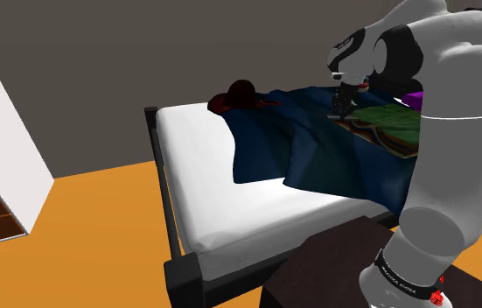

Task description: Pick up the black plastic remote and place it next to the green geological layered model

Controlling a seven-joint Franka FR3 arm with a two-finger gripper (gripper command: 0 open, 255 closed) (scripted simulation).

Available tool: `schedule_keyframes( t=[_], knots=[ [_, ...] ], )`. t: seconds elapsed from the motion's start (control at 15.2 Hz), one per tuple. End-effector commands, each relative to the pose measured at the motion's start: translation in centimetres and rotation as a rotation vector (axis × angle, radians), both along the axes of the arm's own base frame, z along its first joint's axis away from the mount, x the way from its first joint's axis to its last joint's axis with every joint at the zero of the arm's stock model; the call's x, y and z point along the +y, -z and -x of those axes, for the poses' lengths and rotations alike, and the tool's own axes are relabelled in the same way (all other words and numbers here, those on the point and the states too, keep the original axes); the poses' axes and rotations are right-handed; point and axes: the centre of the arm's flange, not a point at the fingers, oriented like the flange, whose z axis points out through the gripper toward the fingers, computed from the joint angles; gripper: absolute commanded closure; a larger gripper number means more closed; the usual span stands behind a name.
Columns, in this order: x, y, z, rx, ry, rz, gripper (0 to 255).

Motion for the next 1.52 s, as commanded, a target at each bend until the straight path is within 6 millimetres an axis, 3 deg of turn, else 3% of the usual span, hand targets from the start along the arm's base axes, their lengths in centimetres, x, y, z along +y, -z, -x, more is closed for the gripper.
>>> schedule_keyframes(
  t=[0.0, 1.06, 1.45],
  knots=[
    [0.0, 1.0, -0.1, -0.001, 0.000, 0.001, 255],
    [0.0, 9.5, -0.1, -0.001, 0.000, 0.001, 255],
    [0.0, 9.8, -0.1, -0.001, 0.000, 0.001, 255]
  ],
)
